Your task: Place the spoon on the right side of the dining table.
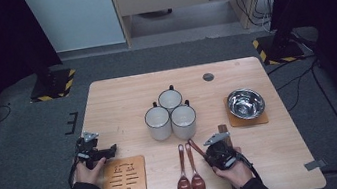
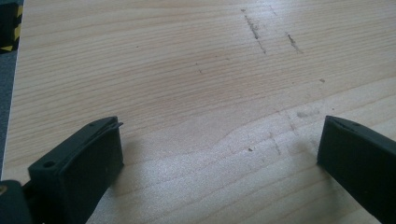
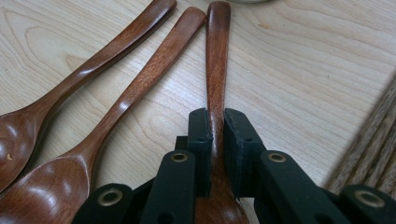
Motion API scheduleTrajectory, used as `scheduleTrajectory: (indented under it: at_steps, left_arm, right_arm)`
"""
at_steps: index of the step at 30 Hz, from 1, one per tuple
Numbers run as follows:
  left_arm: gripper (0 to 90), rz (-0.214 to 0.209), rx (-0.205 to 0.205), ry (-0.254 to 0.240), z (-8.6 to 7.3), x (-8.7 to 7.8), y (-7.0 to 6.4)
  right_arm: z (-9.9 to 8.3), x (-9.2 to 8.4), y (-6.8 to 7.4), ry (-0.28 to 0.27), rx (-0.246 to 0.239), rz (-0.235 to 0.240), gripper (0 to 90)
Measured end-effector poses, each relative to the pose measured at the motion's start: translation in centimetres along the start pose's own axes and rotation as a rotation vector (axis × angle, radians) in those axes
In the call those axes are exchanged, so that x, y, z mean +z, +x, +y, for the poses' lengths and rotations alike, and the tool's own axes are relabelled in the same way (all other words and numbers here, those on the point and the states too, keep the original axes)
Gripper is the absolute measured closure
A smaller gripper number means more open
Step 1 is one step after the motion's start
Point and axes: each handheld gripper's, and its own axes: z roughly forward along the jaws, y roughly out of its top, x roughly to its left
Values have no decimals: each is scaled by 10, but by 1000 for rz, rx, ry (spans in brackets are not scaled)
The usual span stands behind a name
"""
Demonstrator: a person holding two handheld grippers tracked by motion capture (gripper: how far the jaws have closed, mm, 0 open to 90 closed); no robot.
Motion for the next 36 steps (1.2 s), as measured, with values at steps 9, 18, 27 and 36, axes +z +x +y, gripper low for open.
scheduleTrajectory:
  at_steps: [9, 18, 27, 36]
  left_arm:
    - [0, 0, 0, 0, 0, 0, 0]
    - [0, 0, 0, 0, 0, 0, 0]
    - [0, 0, 0, 0, 0, 0, 0]
    - [0, 0, 0, 0, 0, 0, 0]
  right_arm:
    - [-4, -4, 0, -23, 10, -7, 783]
    - [-5, 0, 3, -16, -2, -23, 798]
    - [-4, 2, 6, -14, -11, -40, 811]
    - [-4, 1, 6, -27, -4, -40, 819]
